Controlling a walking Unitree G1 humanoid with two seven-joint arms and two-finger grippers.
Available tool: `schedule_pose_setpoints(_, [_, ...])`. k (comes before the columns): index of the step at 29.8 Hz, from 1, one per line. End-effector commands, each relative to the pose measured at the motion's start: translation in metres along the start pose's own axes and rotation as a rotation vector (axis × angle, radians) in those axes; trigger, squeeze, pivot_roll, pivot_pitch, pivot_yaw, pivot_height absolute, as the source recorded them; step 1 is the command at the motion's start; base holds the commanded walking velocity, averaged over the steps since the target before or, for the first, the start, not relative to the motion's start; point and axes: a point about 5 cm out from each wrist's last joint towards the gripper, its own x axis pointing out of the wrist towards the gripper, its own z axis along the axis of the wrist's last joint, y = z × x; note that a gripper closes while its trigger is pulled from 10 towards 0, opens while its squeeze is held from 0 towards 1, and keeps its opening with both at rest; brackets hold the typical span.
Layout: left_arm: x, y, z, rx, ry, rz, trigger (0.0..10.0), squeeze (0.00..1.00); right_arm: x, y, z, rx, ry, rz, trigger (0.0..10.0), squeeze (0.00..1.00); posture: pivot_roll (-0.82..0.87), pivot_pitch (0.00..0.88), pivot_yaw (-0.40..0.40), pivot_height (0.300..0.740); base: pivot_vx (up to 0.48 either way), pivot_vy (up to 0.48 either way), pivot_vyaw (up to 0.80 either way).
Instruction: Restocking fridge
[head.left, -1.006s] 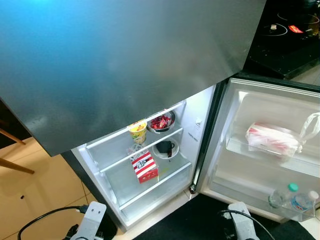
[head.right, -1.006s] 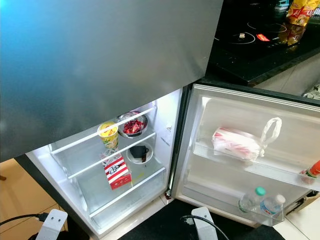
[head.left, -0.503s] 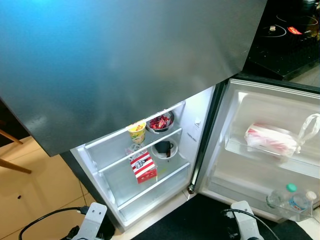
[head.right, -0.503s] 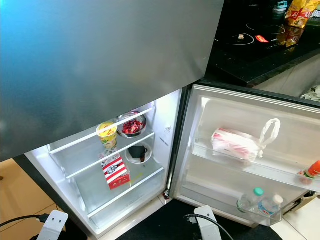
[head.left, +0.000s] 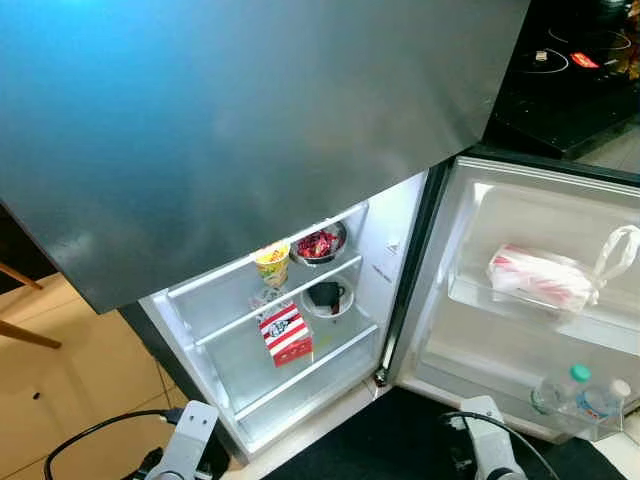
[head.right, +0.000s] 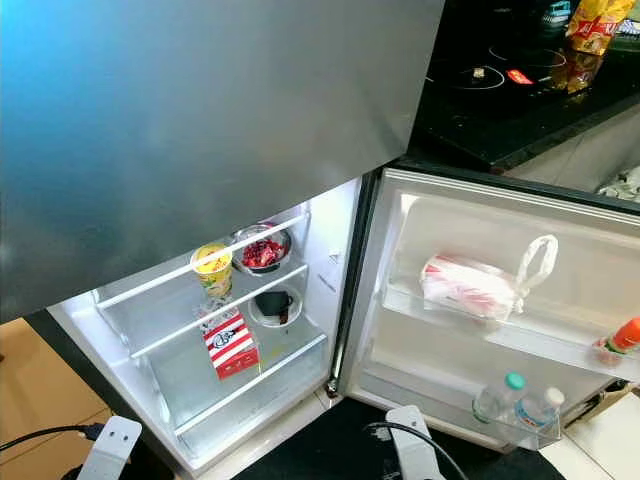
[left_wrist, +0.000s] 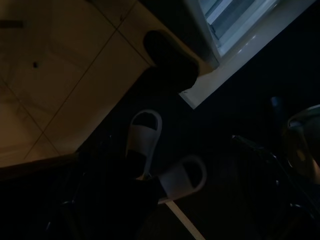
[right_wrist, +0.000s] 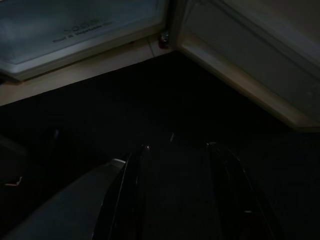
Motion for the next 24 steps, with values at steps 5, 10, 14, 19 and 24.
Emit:
schedule_pose_setpoints(5, [-0.003, 0.008, -0.015, 0.018, 0.040, 0.006, 10.0, 0.00, -0.002, 0.004, -0.010, -0.009, 0.020, 0.010, 10.0, 0.00, 0.04, 0.000, 0.023, 0.740, 0.000, 0.000, 0.00])
schedule_pose_setpoints(10, [-0.008, 0.008, -0.032, 0.042, 0.072, 0.008, 10.0, 0.00, -0.002, 0.014, -0.016, -0.011, 0.035, 0.032, 10.0, 0.00, 0.05, 0.000, 0.025, 0.740, 0.000, 0.000, 0.00])
schedule_pose_setpoints(14, [-0.009, 0.008, -0.037, 0.039, 0.084, 0.017, 10.0, 0.00, -0.001, 0.025, -0.014, -0.038, 0.038, 0.064, 10.0, 0.00, 0.08, 0.000, 0.017, 0.740, 0.000, 0.000, 0.00])
schedule_pose_setpoints(19, [-0.008, 0.008, -0.032, 0.046, 0.062, 0.011, 10.0, 0.00, 0.001, 0.021, -0.004, -0.035, 0.012, 0.051, 10.0, 0.00, 0.09, 0.000, 0.021, 0.740, 0.000, 0.000, 0.00])
schedule_pose_setpoints(24, [-0.007, 0.007, -0.026, 0.055, 0.046, 0.007, 10.0, 0.00, 0.002, 0.018, 0.001, -0.031, -0.003, 0.040, 10.0, 0.00, 0.07, 0.000, 0.023, 0.740, 0.000, 0.000, 0.00])
